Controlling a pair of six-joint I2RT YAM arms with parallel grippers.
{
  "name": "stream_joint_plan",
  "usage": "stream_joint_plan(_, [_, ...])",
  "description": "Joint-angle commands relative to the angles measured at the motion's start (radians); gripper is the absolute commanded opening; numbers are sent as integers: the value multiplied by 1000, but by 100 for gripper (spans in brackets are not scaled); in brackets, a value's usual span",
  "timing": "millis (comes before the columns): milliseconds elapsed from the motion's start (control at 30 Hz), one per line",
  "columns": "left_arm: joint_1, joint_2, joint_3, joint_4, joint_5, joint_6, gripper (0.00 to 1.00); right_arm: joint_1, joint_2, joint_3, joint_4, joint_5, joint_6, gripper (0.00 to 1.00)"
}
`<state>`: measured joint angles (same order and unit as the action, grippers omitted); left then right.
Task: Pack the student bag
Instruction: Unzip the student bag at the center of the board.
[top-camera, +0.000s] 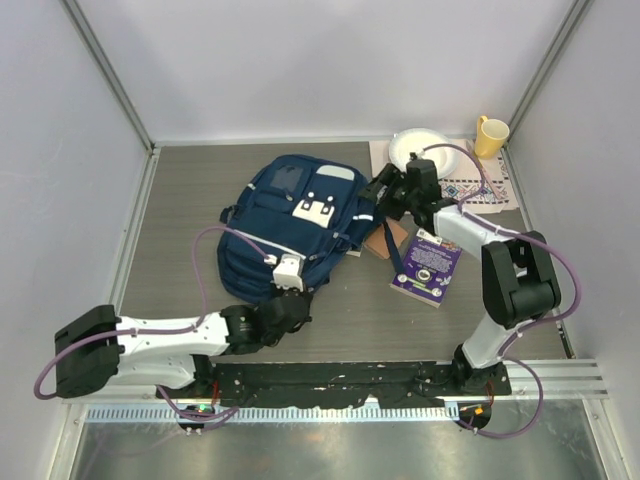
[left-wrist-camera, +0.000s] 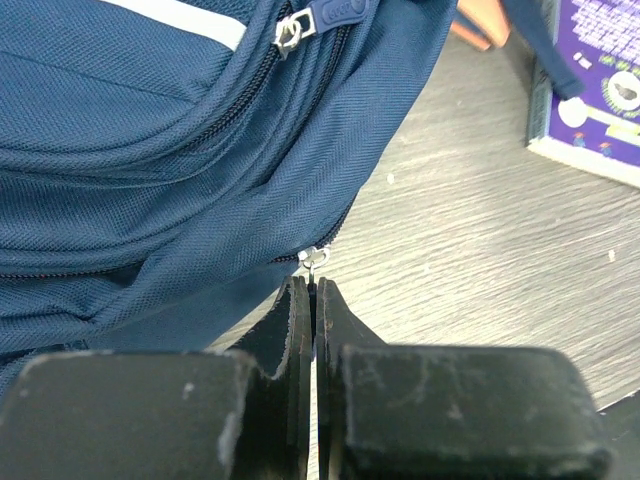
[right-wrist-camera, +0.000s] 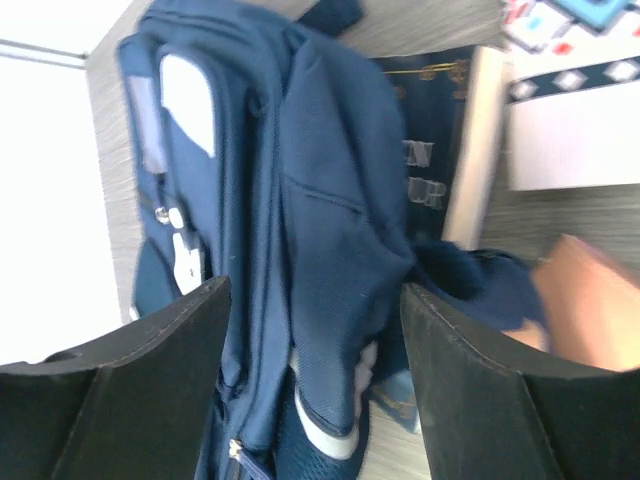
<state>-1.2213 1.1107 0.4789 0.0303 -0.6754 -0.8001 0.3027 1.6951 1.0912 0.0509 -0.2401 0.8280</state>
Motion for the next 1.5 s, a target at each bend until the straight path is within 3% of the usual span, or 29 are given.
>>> stream_joint_plan(0, [-9,60,61,52,20,16,0,-28,-87,-88,-17,40,-96,76])
stream_joint_plan(100, [-9,116,102,74,31,35,0,-30,-231,-204,-37,111,-116,80])
stream_joint_plan(267, [-9,172,138,147,102,61,0,-8,-423,-408,50,-28,15,80])
stream_joint_plan(400, [-9,201,171,183,135,87,0,80,-466,-513,180,-48,143,73])
stream_joint_plan(567, [-9,210,194,195,183,122,0,193,-417,-511,251,-18,204,70])
stream_joint_plan(700, [-9,199,196,197,197,130,0,233,-361,-528,363,-13,252,58])
stream_joint_plan(867, [-9,164,165,198,204,127,0,242,-318,-528,369,-7,253,21])
stream_joint_plan(900, [-9,156,159,197,197,124,0,242,-318,-527,369,-4,244,6])
stream_joint_plan(933, [-9,150,153,192,191,121,0,242,-321,-525,369,4,241,2])
stream_joint_plan(1267, [-7,22,72,-68,85,-14,0,190,-292,-196,98,87,22,1])
stream_joint_plan(1467, [-9,-29,46,-306,60,-146,0,104,-187,-25,80,30,-6,1])
